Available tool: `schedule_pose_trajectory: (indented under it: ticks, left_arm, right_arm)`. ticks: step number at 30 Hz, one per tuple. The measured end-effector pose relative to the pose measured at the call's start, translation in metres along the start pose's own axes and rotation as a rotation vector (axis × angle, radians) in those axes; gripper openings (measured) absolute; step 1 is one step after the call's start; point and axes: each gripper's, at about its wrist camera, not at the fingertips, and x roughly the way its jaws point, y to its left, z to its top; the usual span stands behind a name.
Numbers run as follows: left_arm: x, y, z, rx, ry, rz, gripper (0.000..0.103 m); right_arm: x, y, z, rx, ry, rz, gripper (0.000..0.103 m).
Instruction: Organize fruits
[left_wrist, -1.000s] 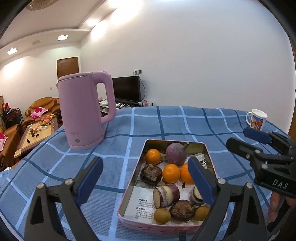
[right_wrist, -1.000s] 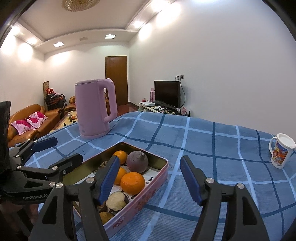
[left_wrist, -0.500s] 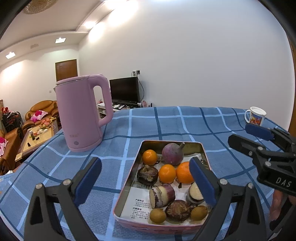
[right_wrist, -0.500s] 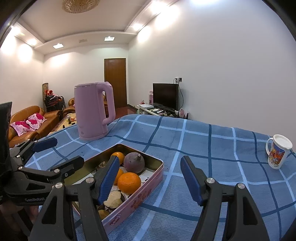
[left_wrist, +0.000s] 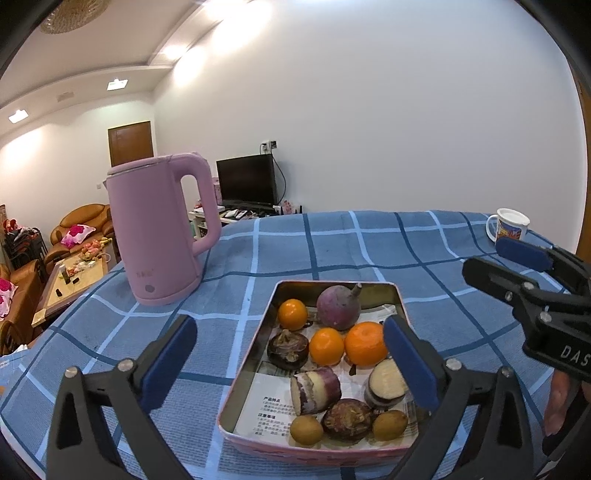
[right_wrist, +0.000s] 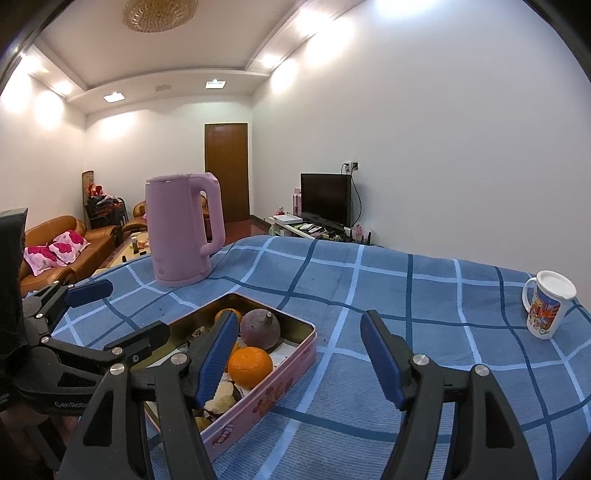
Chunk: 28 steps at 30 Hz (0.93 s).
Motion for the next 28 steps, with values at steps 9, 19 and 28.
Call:
schedule_pose_trajectory:
  ticks: [9, 19, 28]
  left_arm:
    - [-0.007, -0.011, 0.008, -0.002, -0.016, -0.028, 0.103]
    - [-0.005, -0.014, 0.010, -0.015, -0.008, -0.020, 0.103]
    - [-0.012, -0.021, 0.009, 0.006, -0.034, -0.055, 0.103]
  right_arm:
    - [-0.013, -0.011, 0.002, 0.009, -0.027, -0.022, 0.070]
    - [-0.018, -0.018, 0.001, 0.021, -0.030, -0.028, 0.070]
    - [-0.020, -0.027, -0.001, 0.016, -0.013, -0.048, 0.071]
